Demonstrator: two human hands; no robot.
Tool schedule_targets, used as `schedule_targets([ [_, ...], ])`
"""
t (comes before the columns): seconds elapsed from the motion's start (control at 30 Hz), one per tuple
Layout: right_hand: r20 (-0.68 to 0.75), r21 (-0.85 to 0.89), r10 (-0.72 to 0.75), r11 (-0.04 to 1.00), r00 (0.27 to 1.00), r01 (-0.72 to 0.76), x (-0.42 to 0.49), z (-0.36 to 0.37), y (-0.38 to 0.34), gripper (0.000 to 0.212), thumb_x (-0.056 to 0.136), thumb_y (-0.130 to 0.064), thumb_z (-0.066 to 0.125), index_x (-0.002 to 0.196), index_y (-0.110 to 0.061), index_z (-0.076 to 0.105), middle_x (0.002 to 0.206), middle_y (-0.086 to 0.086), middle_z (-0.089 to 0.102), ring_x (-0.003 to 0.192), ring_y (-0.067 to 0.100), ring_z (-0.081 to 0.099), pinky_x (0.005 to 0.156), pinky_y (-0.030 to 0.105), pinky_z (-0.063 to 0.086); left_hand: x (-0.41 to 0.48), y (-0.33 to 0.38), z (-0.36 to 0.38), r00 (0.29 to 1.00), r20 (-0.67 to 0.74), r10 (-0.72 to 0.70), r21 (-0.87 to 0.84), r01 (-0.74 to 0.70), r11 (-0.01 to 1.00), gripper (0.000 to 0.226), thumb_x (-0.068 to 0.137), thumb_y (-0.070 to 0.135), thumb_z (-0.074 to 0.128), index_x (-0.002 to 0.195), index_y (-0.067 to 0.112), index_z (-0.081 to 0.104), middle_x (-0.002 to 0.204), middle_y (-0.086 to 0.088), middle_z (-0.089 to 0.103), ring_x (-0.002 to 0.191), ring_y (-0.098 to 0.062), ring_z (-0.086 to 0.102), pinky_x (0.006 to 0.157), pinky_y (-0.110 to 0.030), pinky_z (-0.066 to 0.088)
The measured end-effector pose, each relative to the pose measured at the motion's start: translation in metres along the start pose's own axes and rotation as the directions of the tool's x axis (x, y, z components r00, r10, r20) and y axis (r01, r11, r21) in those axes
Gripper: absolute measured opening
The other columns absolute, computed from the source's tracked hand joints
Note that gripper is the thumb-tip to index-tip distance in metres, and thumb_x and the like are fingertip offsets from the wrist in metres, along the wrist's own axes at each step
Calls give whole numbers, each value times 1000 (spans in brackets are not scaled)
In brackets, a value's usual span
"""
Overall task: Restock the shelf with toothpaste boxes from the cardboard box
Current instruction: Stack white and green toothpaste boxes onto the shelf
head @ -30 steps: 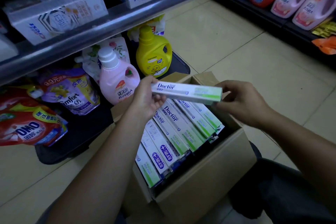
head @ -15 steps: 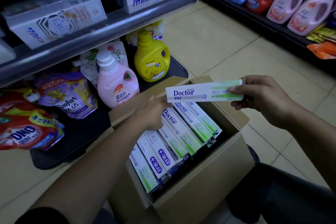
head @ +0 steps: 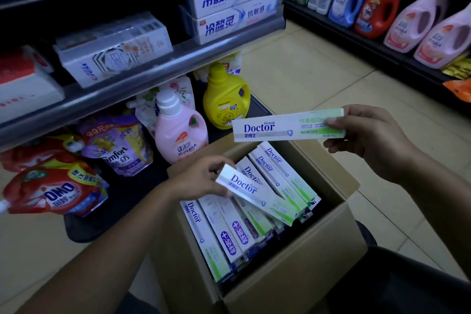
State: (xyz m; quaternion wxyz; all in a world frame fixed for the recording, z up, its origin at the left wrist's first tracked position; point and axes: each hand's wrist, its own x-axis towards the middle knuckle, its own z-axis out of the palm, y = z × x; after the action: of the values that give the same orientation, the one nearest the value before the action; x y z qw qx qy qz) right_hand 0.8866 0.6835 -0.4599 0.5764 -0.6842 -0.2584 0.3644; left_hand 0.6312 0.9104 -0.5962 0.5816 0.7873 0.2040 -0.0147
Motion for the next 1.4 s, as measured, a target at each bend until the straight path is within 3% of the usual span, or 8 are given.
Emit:
schedule_targets([
  [0.13,31,72,-59,996,998,57,6,18,-17,42,71,-21,72,96,11,63,77,20,70,65,28,65,59,29,59,-29,-6,27,952,-202,-230,-509,99,855,42,74,-14,69,101,18,64,108,-11,70,102,-28,72,82,-46,62],
  [0.33,95,197,-138,973,986,117,6,53,-40,25,73,-17,69,87,4,67,90,31,72,66,30,68,61,28,61,-37,8,47,826,-399,-398,-681,24,732,15,95,5,69,92,13,56,93,-12,69,76,-20,70,63,-31,55],
  [0.5,169,285,-225,943,960,171,-3,89,-66,30,78,-13,65,98,10,67,94,30,73,70,29,74,62,27,61,-79,34,-15,586,-753,-299,-498,-210,842,13,88,21,79,96,16,71,84,-13,73,70,-24,69,64,-39,53],
  [0.8,289,416,-430,861,855,292,-14,197,-135,24,79,-12,64,93,3,75,107,27,73,88,36,73,69,33,63,-226,117,-117,243,-969,-33,-122,-363,924,40,59,11,67,96,25,76,80,5,65,71,-11,59,63,-22,47],
  [0.97,421,450,-533,825,734,341,-16,267,-187,33,73,-26,77,97,-2,76,107,22,75,96,33,74,74,33,61,-292,166,-152,253,-958,136,37,-359,933,50,58,14,69,104,32,77,101,7,77,96,-9,71,74,-21,55],
  [1.07,490,483,-546,819,679,311,-14,305,-212,39,73,-27,79,97,3,73,111,22,74,102,35,73,78,34,61,-317,179,-172,181,-975,128,53,-373,926,51,63,10,65,97,45,77,100,17,76,86,-1,72,63,-17,54],
  [1.2,560,515,-562,812,608,277,-11,352,-233,29,85,-13,70,111,-1,74,117,19,74,109,31,71,86,31,59,-344,182,-204,106,-992,66,20,-390,921,53,62,12,66,112,28,75,104,7,78,81,-13,74,58,-23,54],
  [1.4,346,461,-581,789,737,406,-2,418,-248,25,89,0,72,114,-3,72,102,10,73,83,17,76,72,25,60,-358,184,-240,77,-997,12,-20,-397,918,50,59,8,66,103,32,75,104,6,78,77,-12,74,56,-23,55],
])
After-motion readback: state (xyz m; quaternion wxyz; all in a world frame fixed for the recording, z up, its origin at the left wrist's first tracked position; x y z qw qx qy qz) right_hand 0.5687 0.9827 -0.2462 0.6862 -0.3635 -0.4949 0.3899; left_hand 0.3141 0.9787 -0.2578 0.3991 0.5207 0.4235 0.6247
